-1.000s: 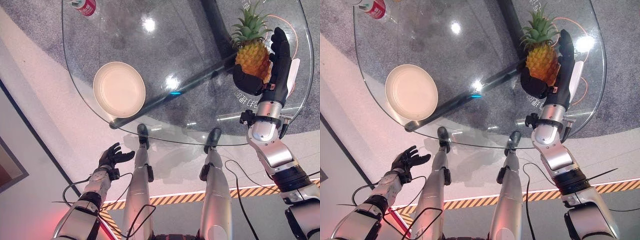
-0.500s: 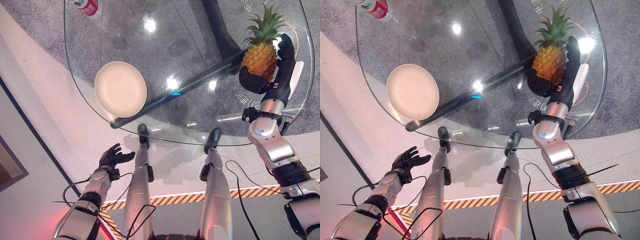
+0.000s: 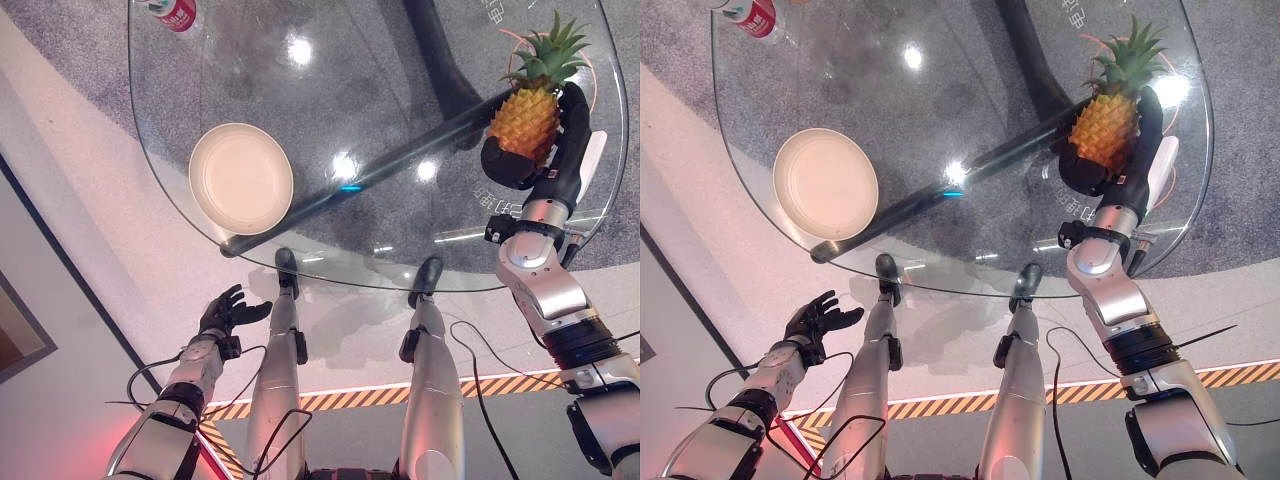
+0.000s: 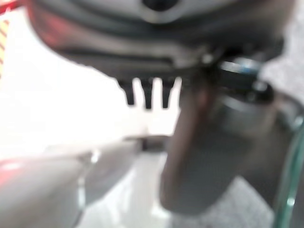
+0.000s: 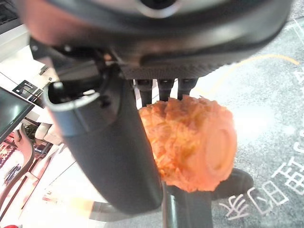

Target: Pick up the fruit to the plate

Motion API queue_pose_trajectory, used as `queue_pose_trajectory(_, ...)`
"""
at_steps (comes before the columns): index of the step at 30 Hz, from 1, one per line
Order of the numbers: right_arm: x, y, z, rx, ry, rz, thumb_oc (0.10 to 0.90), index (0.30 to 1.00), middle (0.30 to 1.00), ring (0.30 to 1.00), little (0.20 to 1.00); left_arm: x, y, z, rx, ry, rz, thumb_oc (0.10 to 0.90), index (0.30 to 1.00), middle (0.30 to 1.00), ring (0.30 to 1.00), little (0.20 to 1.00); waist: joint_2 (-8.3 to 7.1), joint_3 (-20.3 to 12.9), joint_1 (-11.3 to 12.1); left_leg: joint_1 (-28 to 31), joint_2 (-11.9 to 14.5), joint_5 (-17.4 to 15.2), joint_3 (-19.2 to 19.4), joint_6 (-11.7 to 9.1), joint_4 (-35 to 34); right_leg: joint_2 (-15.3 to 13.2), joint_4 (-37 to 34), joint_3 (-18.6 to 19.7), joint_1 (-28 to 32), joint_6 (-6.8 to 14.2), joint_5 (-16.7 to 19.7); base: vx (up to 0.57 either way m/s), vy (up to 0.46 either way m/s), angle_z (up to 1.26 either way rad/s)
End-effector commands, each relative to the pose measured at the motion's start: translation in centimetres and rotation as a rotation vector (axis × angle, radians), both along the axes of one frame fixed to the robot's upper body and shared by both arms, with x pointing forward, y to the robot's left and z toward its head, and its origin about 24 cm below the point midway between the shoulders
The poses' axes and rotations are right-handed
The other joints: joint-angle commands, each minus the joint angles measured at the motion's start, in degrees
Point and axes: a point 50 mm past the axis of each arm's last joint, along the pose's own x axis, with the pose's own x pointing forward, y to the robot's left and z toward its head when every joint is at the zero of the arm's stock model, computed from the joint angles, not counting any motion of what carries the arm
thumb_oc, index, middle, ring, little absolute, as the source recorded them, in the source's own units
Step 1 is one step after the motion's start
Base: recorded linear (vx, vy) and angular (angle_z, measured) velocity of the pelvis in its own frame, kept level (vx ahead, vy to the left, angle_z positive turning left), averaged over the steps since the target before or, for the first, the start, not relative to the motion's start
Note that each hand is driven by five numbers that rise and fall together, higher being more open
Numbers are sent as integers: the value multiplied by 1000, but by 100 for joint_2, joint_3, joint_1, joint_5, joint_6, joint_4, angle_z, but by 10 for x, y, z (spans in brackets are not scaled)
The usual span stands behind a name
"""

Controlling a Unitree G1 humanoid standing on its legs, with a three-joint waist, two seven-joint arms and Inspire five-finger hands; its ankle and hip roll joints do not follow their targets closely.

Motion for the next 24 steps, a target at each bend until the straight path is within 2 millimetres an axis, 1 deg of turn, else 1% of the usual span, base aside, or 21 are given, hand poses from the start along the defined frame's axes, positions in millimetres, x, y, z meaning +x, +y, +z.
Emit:
queue_pose_trajectory(1, -4, -7, 6, 33, -35, -39, 800, 900, 900, 900, 900, -22, 13, -18, 48, 106, 27, 800, 900, 900, 900, 900, -25, -9, 44, -5, 84, -314, -85, -83, 335, 94, 183, -72, -348, 41, 502, 0, 0, 0)
queue_pose_trajectory(18, 4, -18, -10, 113, 61, -99, 800, 900, 900, 900, 900, -22, 10, -19, 50, 109, 12, 800, 900, 900, 900, 900, 6, -9, 100, -62, 66, -322, -138, -81, 373, 109, 227, -78, -399, 20, 497, 0, 0, 0)
queue_pose_trajectory(24, 4, -22, -7, 127, 25, -149, 800, 900, 900, 900, 900, -23, 6, -21, 51, 111, 7, 800, 900, 900, 900, 900, 17, -9, 110, -73, 67, -331, -152, -84, 395, 101, 242, -77, -405, 24, 496, 0, 0, 0)
